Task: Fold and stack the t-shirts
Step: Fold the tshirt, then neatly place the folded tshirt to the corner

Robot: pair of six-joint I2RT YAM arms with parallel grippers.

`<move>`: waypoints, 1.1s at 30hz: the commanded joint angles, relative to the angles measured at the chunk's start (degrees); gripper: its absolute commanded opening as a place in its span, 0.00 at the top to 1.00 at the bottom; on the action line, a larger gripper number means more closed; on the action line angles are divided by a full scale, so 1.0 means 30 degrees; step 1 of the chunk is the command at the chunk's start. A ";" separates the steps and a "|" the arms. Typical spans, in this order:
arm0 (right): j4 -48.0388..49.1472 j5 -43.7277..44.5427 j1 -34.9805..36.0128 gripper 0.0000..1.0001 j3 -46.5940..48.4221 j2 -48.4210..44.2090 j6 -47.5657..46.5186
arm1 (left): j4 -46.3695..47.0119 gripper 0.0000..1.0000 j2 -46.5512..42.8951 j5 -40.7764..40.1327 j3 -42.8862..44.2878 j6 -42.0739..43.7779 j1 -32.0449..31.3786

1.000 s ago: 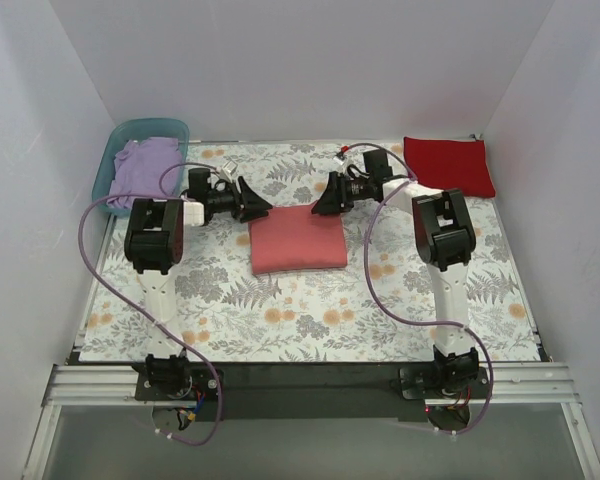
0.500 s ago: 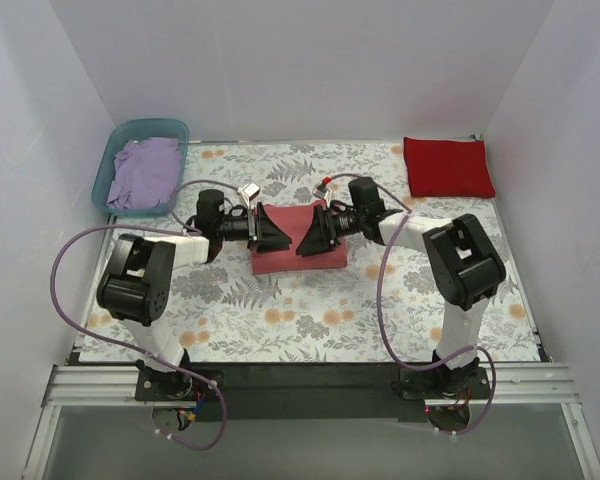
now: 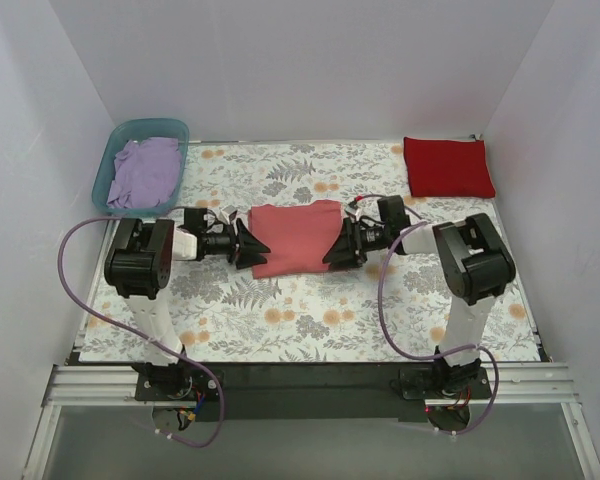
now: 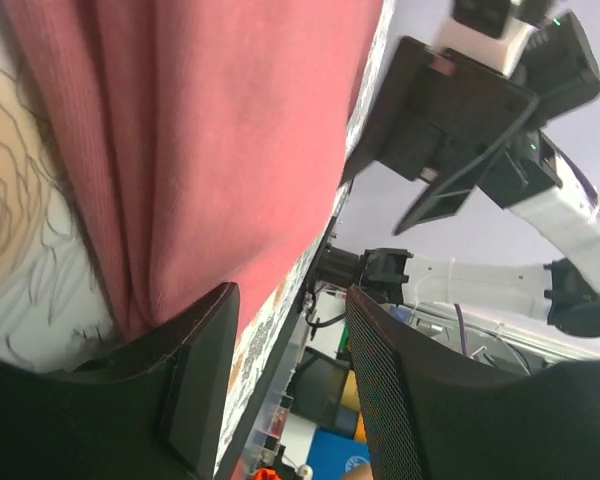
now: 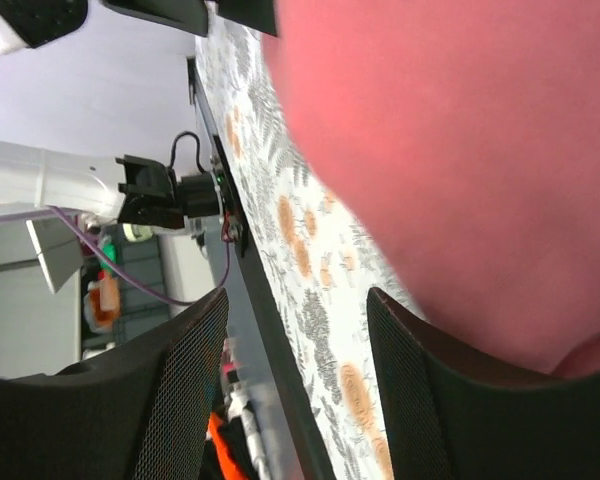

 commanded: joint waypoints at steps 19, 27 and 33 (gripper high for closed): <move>-0.5400 1.2666 -0.4771 0.31 -0.2187 -1.0541 -0.2829 | -0.1459 0.57 -0.5671 -1.6907 0.1949 2.5358 -1.3148; -0.5254 1.3107 -0.5593 0.30 -0.3124 -0.9956 -0.0544 | 0.0889 0.64 -0.3298 -1.6999 0.2238 2.7941 -1.4090; -0.4233 1.1497 -0.5739 0.30 -0.3389 -0.8932 0.0804 | 0.1796 0.67 -0.2566 -1.6500 0.2093 2.8996 -1.4997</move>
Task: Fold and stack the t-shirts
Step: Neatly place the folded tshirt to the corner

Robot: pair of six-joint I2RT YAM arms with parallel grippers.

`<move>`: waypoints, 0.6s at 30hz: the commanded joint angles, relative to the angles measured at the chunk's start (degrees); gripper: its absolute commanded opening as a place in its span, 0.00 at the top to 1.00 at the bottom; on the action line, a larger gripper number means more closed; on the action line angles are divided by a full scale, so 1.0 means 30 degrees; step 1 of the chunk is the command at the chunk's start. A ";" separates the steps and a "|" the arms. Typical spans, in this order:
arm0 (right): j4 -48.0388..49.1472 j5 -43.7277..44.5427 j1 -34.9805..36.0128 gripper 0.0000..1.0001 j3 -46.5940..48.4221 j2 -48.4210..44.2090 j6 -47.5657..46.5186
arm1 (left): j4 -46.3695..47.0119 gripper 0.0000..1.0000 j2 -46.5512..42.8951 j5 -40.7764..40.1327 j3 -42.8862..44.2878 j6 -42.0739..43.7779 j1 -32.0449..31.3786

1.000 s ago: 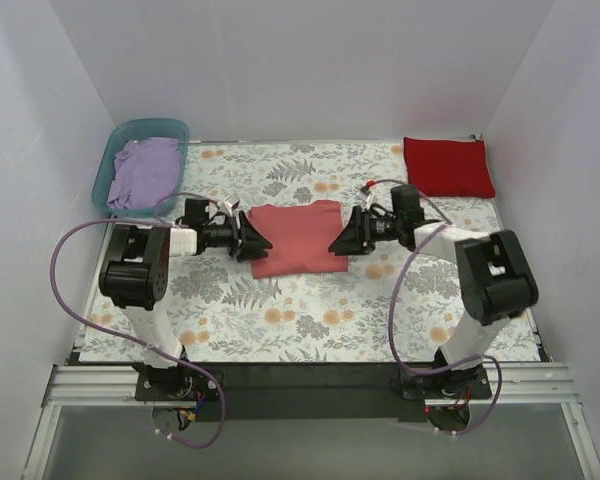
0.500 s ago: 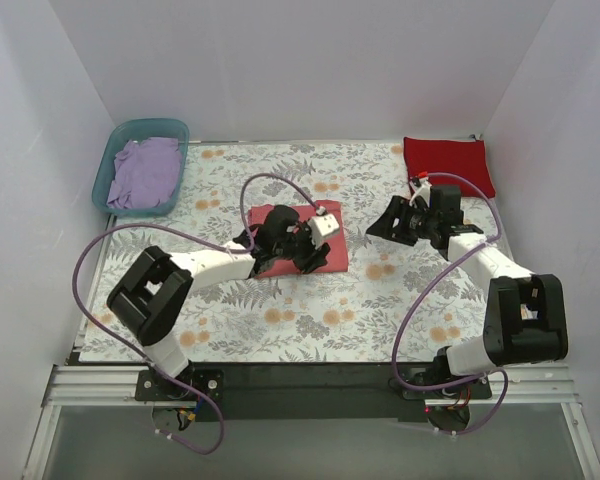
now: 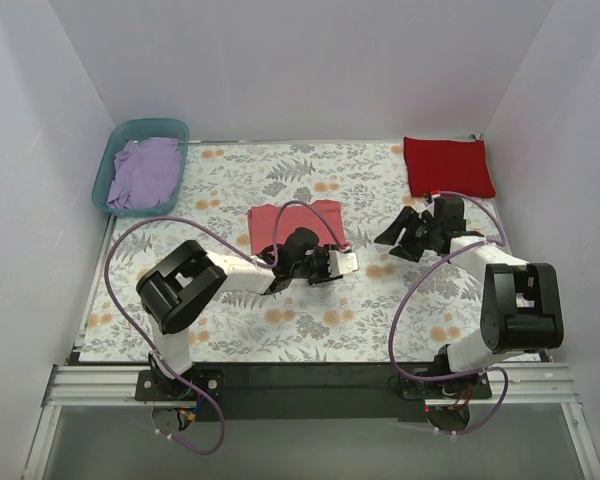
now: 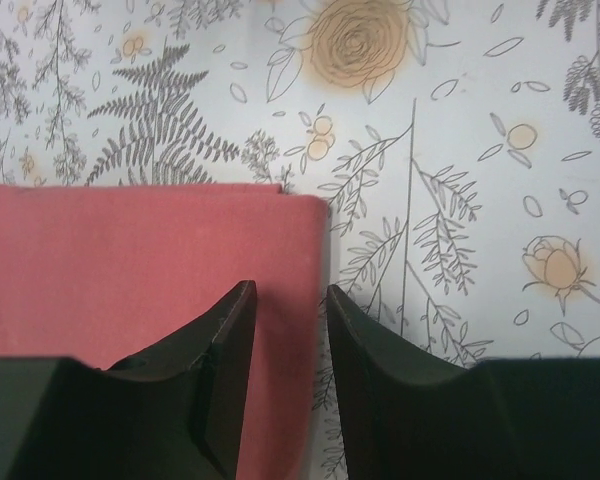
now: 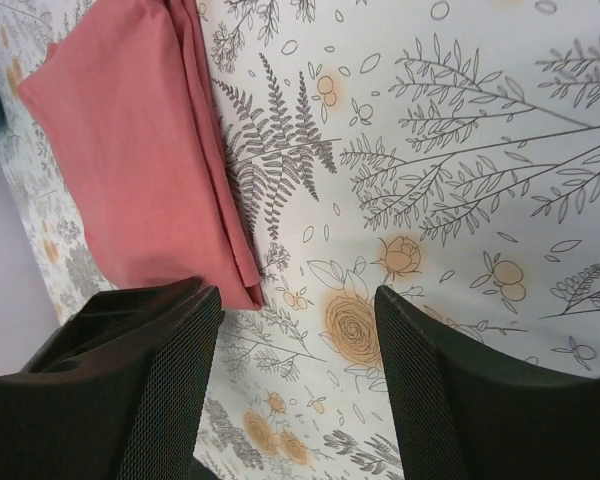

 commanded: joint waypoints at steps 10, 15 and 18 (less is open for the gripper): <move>0.2750 -0.2216 -0.0064 0.30 -0.0957 0.0909 0.2379 | 0.2128 0.69 0.1998 -0.0540 0.1112 0.1473 -0.1049; 0.3310 -0.2216 -0.0035 0.30 -0.1487 0.0557 0.2584 | 0.2070 0.87 0.2439 -0.0950 0.1230 0.1531 -0.1049; 0.3690 -0.2158 -0.0035 0.30 -0.1692 0.0586 0.2671 | 0.2011 1.00 0.2205 -0.0805 0.1288 0.1299 -0.1049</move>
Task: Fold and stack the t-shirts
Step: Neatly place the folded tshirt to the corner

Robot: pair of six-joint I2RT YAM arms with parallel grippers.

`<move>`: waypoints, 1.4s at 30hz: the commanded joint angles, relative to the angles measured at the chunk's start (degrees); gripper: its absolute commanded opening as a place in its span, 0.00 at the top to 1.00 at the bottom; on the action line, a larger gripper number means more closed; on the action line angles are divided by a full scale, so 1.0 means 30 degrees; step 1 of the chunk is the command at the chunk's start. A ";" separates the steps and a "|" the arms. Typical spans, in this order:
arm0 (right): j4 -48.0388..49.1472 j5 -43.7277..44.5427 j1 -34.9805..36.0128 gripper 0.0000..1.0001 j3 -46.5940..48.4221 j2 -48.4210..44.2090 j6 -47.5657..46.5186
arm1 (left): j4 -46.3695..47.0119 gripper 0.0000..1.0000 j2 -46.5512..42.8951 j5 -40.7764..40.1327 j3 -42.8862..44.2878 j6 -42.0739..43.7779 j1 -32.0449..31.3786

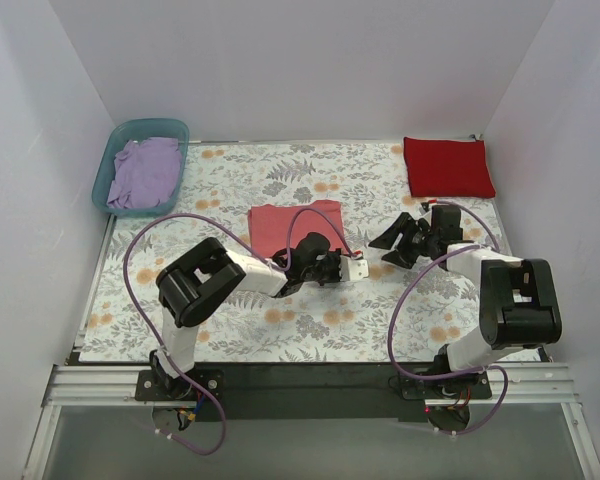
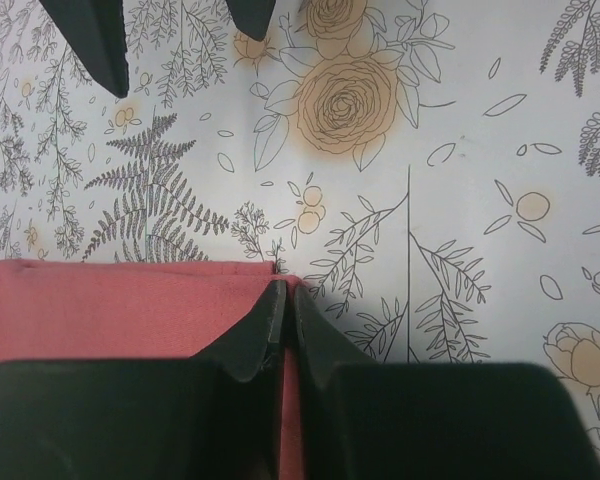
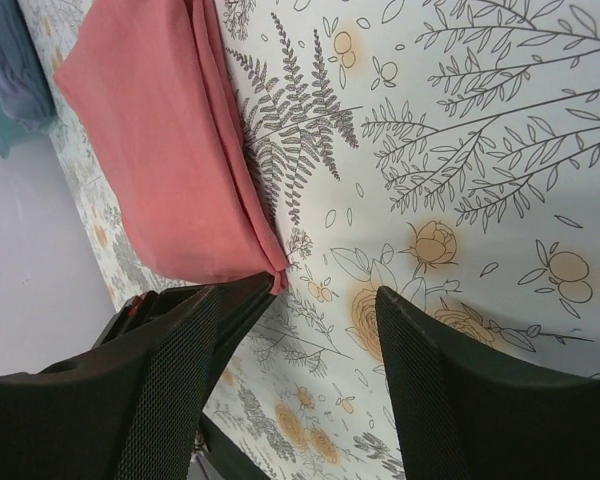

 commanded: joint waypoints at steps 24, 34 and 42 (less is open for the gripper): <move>1.1852 0.2216 0.4130 0.34 -0.0088 0.5319 0.8242 | 0.0852 1.00 -0.3021 0.0424 0.0715 -0.3273 0.0212; 1.7715 0.6613 0.5597 0.48 -0.1086 0.6933 1.0530 | 0.0736 1.00 -0.2670 0.0423 0.1154 -0.3625 0.0242; 1.7833 0.7522 0.5715 0.47 -0.0149 0.7782 1.0089 | 0.0706 1.00 -0.2523 0.0541 0.1330 -0.3772 0.0271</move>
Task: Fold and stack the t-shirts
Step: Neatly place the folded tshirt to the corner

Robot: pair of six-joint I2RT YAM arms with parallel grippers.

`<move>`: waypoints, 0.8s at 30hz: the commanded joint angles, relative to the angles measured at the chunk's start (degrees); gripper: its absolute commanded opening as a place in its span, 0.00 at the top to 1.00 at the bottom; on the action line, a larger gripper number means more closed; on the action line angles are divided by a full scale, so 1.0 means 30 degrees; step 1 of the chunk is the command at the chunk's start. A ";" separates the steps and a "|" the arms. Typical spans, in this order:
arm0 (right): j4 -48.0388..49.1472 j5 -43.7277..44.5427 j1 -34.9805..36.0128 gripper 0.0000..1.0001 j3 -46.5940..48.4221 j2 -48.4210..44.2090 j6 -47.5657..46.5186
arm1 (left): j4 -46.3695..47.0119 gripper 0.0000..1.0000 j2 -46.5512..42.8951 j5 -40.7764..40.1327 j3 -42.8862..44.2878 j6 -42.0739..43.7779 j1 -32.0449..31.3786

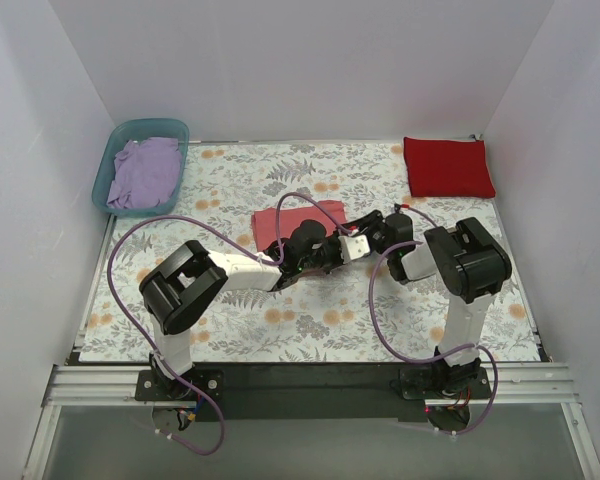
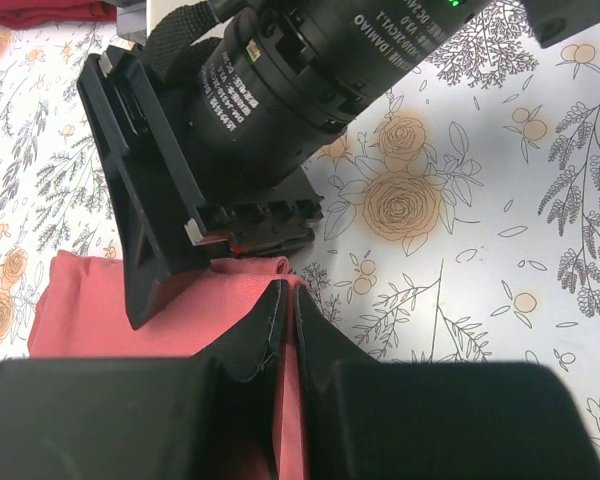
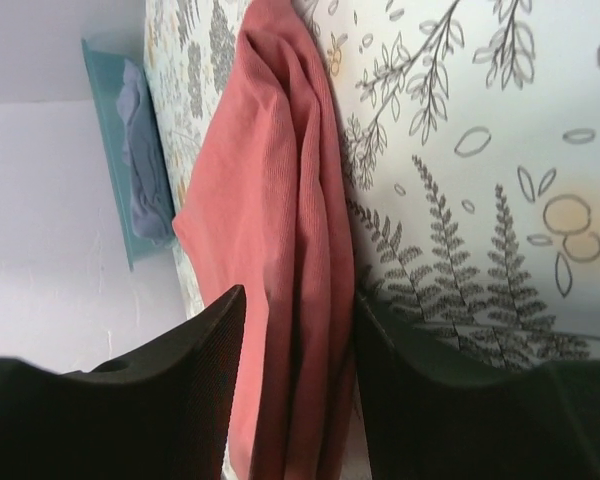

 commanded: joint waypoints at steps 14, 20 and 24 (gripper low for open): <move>0.1945 0.0637 0.0362 0.61 0.2140 0.1582 0.0445 | 0.0612 1.00 -0.0841 0.0541 0.0653 -0.0246 0.0074; 0.2122 -0.0181 0.0303 0.99 0.2578 0.1671 -0.0343 | 0.0233 0.76 -0.1104 0.0192 0.0624 -0.0625 0.0074; 0.0575 -0.1939 -0.0688 0.99 0.3718 0.1116 -0.2830 | -0.1432 0.58 -0.2971 -0.0250 0.0448 -0.1913 0.0744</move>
